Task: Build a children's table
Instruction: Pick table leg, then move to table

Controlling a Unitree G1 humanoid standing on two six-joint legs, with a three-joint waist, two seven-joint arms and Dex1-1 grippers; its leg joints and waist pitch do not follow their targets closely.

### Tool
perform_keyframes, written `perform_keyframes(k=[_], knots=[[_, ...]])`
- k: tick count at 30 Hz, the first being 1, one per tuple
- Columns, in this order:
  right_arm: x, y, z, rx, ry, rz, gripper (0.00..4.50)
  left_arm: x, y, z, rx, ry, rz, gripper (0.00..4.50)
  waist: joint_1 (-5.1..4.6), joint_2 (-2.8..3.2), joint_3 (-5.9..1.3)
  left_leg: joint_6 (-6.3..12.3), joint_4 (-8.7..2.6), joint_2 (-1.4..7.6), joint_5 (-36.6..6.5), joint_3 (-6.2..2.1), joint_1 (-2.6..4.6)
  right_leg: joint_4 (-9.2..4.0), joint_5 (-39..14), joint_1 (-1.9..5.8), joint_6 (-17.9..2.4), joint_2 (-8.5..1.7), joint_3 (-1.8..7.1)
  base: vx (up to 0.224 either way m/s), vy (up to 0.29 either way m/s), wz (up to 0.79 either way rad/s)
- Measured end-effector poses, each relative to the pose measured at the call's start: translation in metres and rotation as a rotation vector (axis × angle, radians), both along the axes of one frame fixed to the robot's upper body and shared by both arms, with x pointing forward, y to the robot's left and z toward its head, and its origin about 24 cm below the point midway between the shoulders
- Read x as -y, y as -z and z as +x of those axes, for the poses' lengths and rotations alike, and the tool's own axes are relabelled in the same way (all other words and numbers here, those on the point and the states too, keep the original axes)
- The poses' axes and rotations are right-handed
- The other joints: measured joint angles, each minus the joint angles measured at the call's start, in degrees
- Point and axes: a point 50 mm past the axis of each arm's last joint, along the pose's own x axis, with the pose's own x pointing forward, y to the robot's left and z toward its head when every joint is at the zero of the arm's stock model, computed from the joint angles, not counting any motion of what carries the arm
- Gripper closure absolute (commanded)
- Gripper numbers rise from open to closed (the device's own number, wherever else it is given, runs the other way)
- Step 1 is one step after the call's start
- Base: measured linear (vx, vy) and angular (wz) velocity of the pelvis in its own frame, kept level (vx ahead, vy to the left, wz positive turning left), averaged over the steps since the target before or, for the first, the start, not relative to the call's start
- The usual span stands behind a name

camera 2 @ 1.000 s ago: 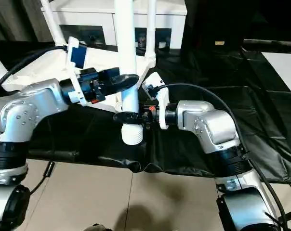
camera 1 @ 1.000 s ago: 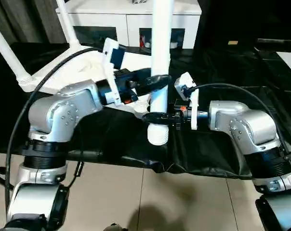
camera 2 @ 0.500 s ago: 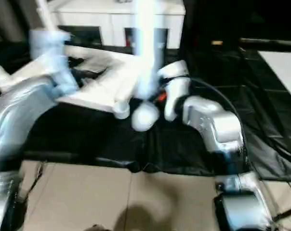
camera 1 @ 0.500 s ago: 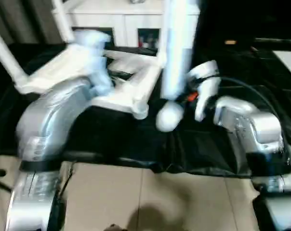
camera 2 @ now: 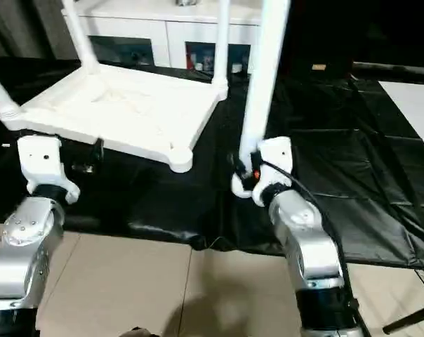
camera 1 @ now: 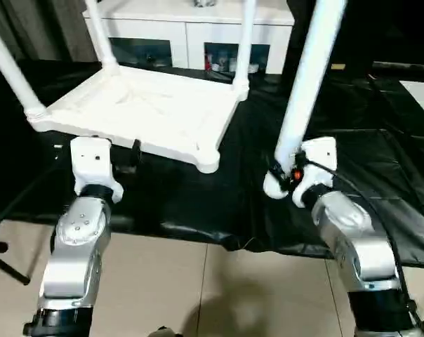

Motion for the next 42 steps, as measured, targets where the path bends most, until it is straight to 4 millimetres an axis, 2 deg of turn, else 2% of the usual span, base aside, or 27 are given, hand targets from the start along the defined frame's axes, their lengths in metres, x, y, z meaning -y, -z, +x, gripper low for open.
perform_keyframes(k=[2, 5, 7, 10, 13, 14, 15, 16, 17, 18, 19, 20, 21, 22, 23, 24, 25, 26, 27, 28, 29, 30, 31, 33, 38, 40, 42], knots=[[0.0, 0.002, -0.001, -0.006, 0.017, 0.015, 2.66, 0.0, 0.001, 0.0, 0.011, -0.01, 0.004, 0.27, 0.12, 0.17, -0.06, 0.98, 0.18, -0.6, -0.03, 0.02, 0.02, -0.71, 0.05, 0.43, 0.15, -0.5, -0.07, -0.028, 0.124, -0.01], [-0.004, 0.006, -0.003, -0.02, 0.01, 0.023, 2.66, -0.003, 0.006, 0.0, 0.006, -0.025, 0.011, 0.27, -0.7, 0.24, -0.07, 2.55, -0.46, -1.48, 0.15, 1.07, 0.03, -2.54, -0.02, 0.89, 0.01, -0.95, 0.01, -0.032, 0.142, 0.03], [-0.007, 0.007, -0.003, -0.021, -0.003, 0.022, 2.66, -0.003, 0.008, -0.001, -0.003, -0.028, 0.011, 0.27, -1.98, 0.25, -0.06, 3.77, -0.8, -2.1, 0.35, 2.0, 0.04, -3.13, -0.16, 0.79, -0.32, -1.73, -0.07, -0.049, 0.159, 0.06], [-0.008, 0.007, -0.004, -0.021, -0.003, 0.025, 2.66, -0.002, 0.008, -0.001, 0.001, -0.026, 0.008, 0.27, -4.32, 0.26, -0.04, 4.75, -1.34, -2.12, 0.45, 4.31, 0.1, -2.77, -1.12, 0.63, -1.67, -2.91, -0.62, -0.059, 0.123, 0.12], [-0.007, 0.009, -0.005, -0.028, 0.002, 0.029, 2.66, 0.002, 0.009, -0.001, 0.002, -0.019, -0.006, 0.27, -5.7, 0.01, -0.02, 5.07, -1.85, -2.12, 0.29, 6.02, 0.24, -2.77, -2.04, 0.49, -0.61, -4.15, -0.58, -0.069, 0.071, 0.13], [-0.006, 0.01, -0.005, -0.032, 0.006, 0.028, 2.66, 0.004, 0.009, 0.0, 0.004, -0.012, -0.01, 0.27, -5.5, -0.07, 0.03, 5.44, -1.02, -2.3, -0.56, 5.77, 0.13, -3.56, -1.7, 0.7, 1.76, -4.84, -0.28, -0.067, 0.078, 0.13], [-0.005, 0.01, -0.005, -0.031, 0.008, 0.026, 2.66, 0.006, 0.01, -0.001, 0.006, -0.008, -0.013, 0.27, -4.45, -0.12, 0.1, 4.77, 2.01, -2.42, -2.93, 3.85, 0.13, -3.75, -0.78, 0.52, 3.82, -4.88, 1.3, -0.031, 0.168, -0.35], [-0.005, 0.009, -0.004, -0.029, 0.007, 0.024, 2.66, 0.006, 0.01, -0.001, 0.005, -0.008, -0.014, 0.27, -3.87, 0.3, 0.2, 3.77, 3.79, -2.43, -3.6, 1.41, 0.28, -3.56, -0.47, 0.23, 4.36, -4.9, 1.62, -0.025, 0.207, -0.74], [-0.005, 0.01, -0.005, -0.032, 0.01, 0.024, 2.66, 0.006, 0.01, -0.001, 0.005, -0.008, -0.013, 0.27, -3.92, 0.55, 0.25, 3.42, 4.58, -2.6, -3.69, 1.04, 0.44, -3.61, -0.64, 0.17, 4.73, -4.87, 2.21, -0.025, 0.207, -0.74], [-0.005, 0.012, -0.006, -0.041, 0.011, 0.029, 2.66, 0.006, 0.01, -0.001, 0.003, -0.009, -0.013, 0.27, -5.59, 0.63, 0.38, 4.07, 4.22, -3.31, -3.8, 1.18, 0.61, -3.58, -1.98, 0.17, 3.8, -4.69, 1.6, -0.102, 0.179, -0.46], [-0.008, 0.013, -0.006, -0.046, 0.006, 0.032, 2.66, 0.004, 0.01, -0.001, 0.004, -0.011, -0.01, 0.27, -6.64, 0.7, 0.44, 4.64, 3.62, -3.33, -3.49, 1.28, 0.48, -2.4, -4.02, 0.39, 1.8, -4.65, 0.73, -0.16, 0.164, -0.07], [-0.01, 0.015, -0.006, -0.051, 0.003, 0.037, 2.66, 0.004, 0.011, 0.0, 0.0, -0.012, -0.008, 0.27, -7.06, 0.98, 0.71, 5.11, 2.65, -3.36, -3.11, 1.51, 0.57, 2.81, -5.18, 0.09, -0.7, -4.38, -2.23, -0.16, 0.164, -0.07], [-0.009, 0.015, -0.007, -0.054, 0.006, 0.037, 2.66, 0.005, 0.012, -0.001, -0.003, -0.009, -0.013, 0.27, -7.12, 0.57, 0.53, 5.13, 0.81, -3.46, -3.1, 2.43, 1.23, 6.45, -5.57, 1.41, -2.15, -2.41, -5.27, -0.122, 0.13, -0.05], [-0.009, 0.013, -0.006, -0.043, 0.006, 0.037, 2.66, 0.006, 0.01, 0.0, 0.003, -0.008, -0.013, 0.27, -6.86, -0.26, 0.03, 5.09, -0.53, -4.21, -3.08, 3.21, 1.45, 5.93, -5.92, 3.38, -2.67, -0.53, -6.14, -0.035, 0.066, -0.15], [-0.009, 0.01, -0.004, -0.03, 0.004, 0.035, 2.66, 0.006, 0.01, 0.0, 0.007, -0.009, -0.017, 0.27, -6.52, -1.98, -1.03, 4.7, -1.56, -5.44, -2.87, 4.13, 1.02, 4.74, -7.5, 4.66, -2.49, 0.8, -5.2, -0.035, 0.066, -0.15], [-0.006, 0.006, -0.003, -0.015, 0.007, 0.026, 2.66, 0.012, 0.011, 0.0, 0.004, 0.008, -0.028, 0.27, -5.56, -1.12, -1.27, 1.46, 3.27, -6.88, -4.45, 0.74, -1.18, 4.25, -7.26, 3.46, -1.89, 0.21, -3.85, 0.068, 0.077, -0.17], [-0.005, 0.007, -0.003, -0.02, 0.012, 0.026, 2.66, 0.012, 0.014, -0.001, -0.006, 0.008, -0.028, 0.27, -4.76, -0.72, -1.3, 0.6, 9.2, -7.47, -4.93, -3.69, -2.49, 4.14, -6.35, 2.89, -1.27, -0.58, -3.37, 0.07, 0.159, -0.44], [-0.005, 0.011, -0.004, -0.035, 0.015, 0.029, 2.66, 0.01, 0.016, -0.003, -0.016, 0.001, -0.025, 0.27, -4.48, -0.65, -1.27, -0.19, 12.24, -7.25, -4.93, -6.44, -2.38, 3.58, -5.65, 2.85, -0.71, -1.69, -3.81, 0.07, 0.159, -0.44], [-0.004, 0.014, -0.006, -0.045, 0.017, 0.03, 2.66, 0.011, 0.014, -0.002, -0.01, 0.004, -0.028, 0.27, -4.42, -0.55, -1.29, -0.55, 10.47, -5.84, -4.83, -7.11, -1.37, 3.12, -5.07, 2.72, -0.35, -2.17, -3.58, -0.04, 0.205, -0.36], [-0.002, 0.015, -0.005, -0.049, 0.019, 0.024, 2.66, 0.014, 0.01, 0.0, 0.008, 0.014, -0.032, 0.27, -4.24, 0.57, -1.3, -0.62, 4.97, -2.95, -4.74, -7.41, 0.44, 2.42, -4.09, 2.65, -0.51, -2.16, -4.01, -0.07, 0.243, 0.04], [-0.001, 0.015, -0.005, -0.048, 0.024, 0.026, 2.66, 0.015, 0.006, 0.002, 0.023, 0.017, -0.028, 0.27, -4.24, 1.36, -1.39, -2.88, 2.31, -0.89, -4.03, -7.07, 0.88, 2.01, -3.65, 2.71, -0.3, -2.19, -4.29, -0.103, 0.323, 0.16], [-0.004, 0.017, -0.005, -0.06, 0.015, 0.029, 2.66, 0.011, 0.006, 0.001, 0.021, 0.004, -0.024, 0.27, -4.89, 1.44, -1.31, -1.64, 1.93, -0.74, -3.53, -6.33, 0.87, 1.59, -3.51, 2.47, -2.47, -1.01, -2.92, -0.06, 0.228, 0.15], [-0.01, 0.018, -0.006, -0.063, -0.002, 0.042, 2.66, 0.006, 0.009, -0.001, 0.009, -0.015, -0.017, 0.27, -5.13, 1.53, -1.18, -0.97, 1.75, -1.0, -3.37, -6.29, 0.81, 1.6, -4.0, 2.53, -5.06, -0.1, -2.02, -0.056, 0.194, 0.2], [-0.022, 0.018, -0.007, -0.064, -0.048, 0.05, 2.66, 0.0, 0.009, -0.001, 0.004, -0.04, -0.013, 0.27, -4.78, 1.57, -1.1, -0.51, 1.75, -1.68, -3.46, -6.07, 0.61, 1.3, -4.21, 2.82, -6.11, 1.15, -1.52, -0.032, 0.15, 0.12], [-0.024, 0.015, -0.005, -0.054, -0.062, 0.042, 2.66, -0.001, 0.012, -0.003, -0.01, -0.01, -0.027, 0.27, -3.06, 1.17, -1.13, -0.13, 1.32, -1.97, -3.15, -3.61, 0.21, -0.47, -2.6, 3.03, -2.6, -0.11, -0.12, -0.049, 0.096, 0.07], [-0.022, 0.015, -0.005, -0.053, -0.058, 0.036, 2.66, -0.001, 0.015, -0.004, -0.02, 0.0, -0.031, 0.27, -3.15, 0.77, -0.9, -0.13, 0.93, -1.97, -3.16, -2.88, 0.53, -0.52, -3.32, 3.02, -0.25, -0.57, 0.05, 0.0, 0.0, 0.0], [-0.021, 0.015, -0.005, -0.055, -0.056, 0.032, 2.66, 0.001, 0.015, -0.004, -0.023, 0.013, -0.032, 0.27, -3.49, 0.48, -0.43, -0.13, -0.27, -1.89, -3.17, -2.61, 1.69, -1.25, -3.88, 3.83, 0.59, -0.69, -0.24, 0.0, 0.0, 0.0]])
